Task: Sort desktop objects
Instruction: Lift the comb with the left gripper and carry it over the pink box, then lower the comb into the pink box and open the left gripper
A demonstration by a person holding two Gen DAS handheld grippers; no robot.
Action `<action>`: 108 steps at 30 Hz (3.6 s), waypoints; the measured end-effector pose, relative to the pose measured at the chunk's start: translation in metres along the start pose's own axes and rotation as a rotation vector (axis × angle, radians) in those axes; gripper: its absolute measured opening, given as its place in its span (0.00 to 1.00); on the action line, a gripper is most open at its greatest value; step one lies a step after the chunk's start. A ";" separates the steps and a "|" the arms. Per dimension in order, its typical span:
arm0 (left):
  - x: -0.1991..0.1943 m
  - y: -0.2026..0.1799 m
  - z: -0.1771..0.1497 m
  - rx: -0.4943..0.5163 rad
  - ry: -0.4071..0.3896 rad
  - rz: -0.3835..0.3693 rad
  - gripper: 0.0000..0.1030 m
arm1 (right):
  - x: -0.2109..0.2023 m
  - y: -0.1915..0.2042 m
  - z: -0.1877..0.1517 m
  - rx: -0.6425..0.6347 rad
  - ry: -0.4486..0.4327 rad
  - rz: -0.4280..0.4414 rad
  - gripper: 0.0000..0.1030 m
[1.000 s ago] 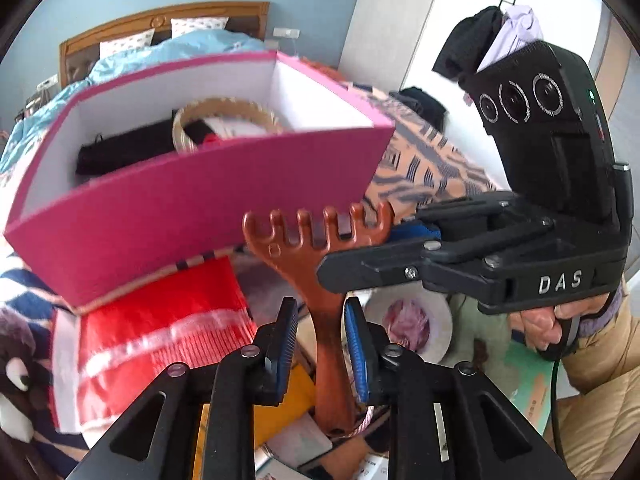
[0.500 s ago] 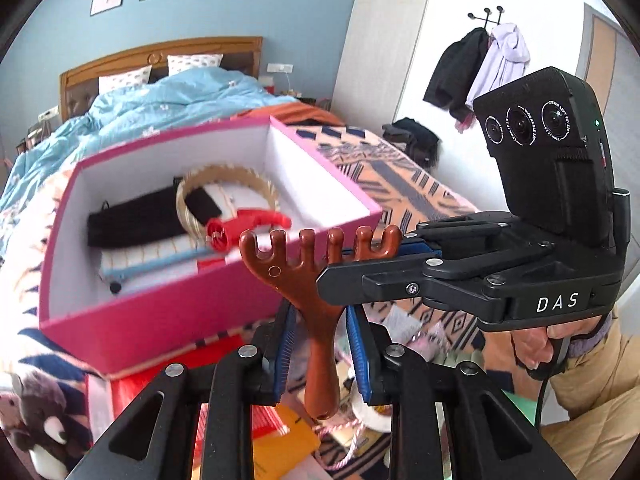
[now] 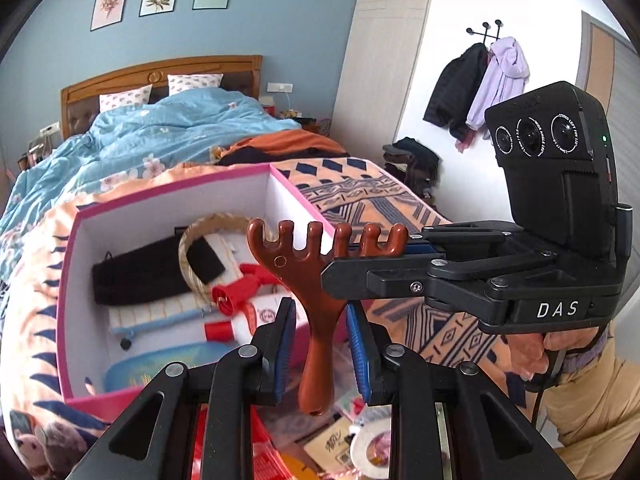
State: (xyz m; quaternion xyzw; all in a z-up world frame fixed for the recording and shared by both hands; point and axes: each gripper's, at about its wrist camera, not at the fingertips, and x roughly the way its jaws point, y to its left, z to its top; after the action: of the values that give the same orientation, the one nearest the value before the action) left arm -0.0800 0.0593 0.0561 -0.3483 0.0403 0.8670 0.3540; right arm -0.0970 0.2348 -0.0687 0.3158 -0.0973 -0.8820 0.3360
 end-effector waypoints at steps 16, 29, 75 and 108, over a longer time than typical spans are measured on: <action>0.017 0.011 0.042 -0.009 -0.017 0.004 0.25 | -0.001 -0.018 0.039 -0.035 -0.025 -0.028 0.13; 0.033 0.021 0.061 -0.038 -0.012 0.002 0.25 | 0.006 -0.039 0.059 0.001 -0.040 -0.028 0.13; 0.130 0.071 0.079 -0.166 0.162 0.084 0.26 | 0.071 -0.117 0.072 0.122 0.065 -0.074 0.14; 0.023 0.005 0.017 0.059 -0.004 0.055 0.41 | -0.008 -0.065 0.000 0.052 0.019 -0.118 0.27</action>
State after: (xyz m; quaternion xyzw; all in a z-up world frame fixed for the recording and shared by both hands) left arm -0.1044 0.0746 0.0533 -0.3349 0.0746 0.8755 0.3403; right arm -0.1271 0.2894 -0.0898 0.3381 -0.0981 -0.8944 0.2759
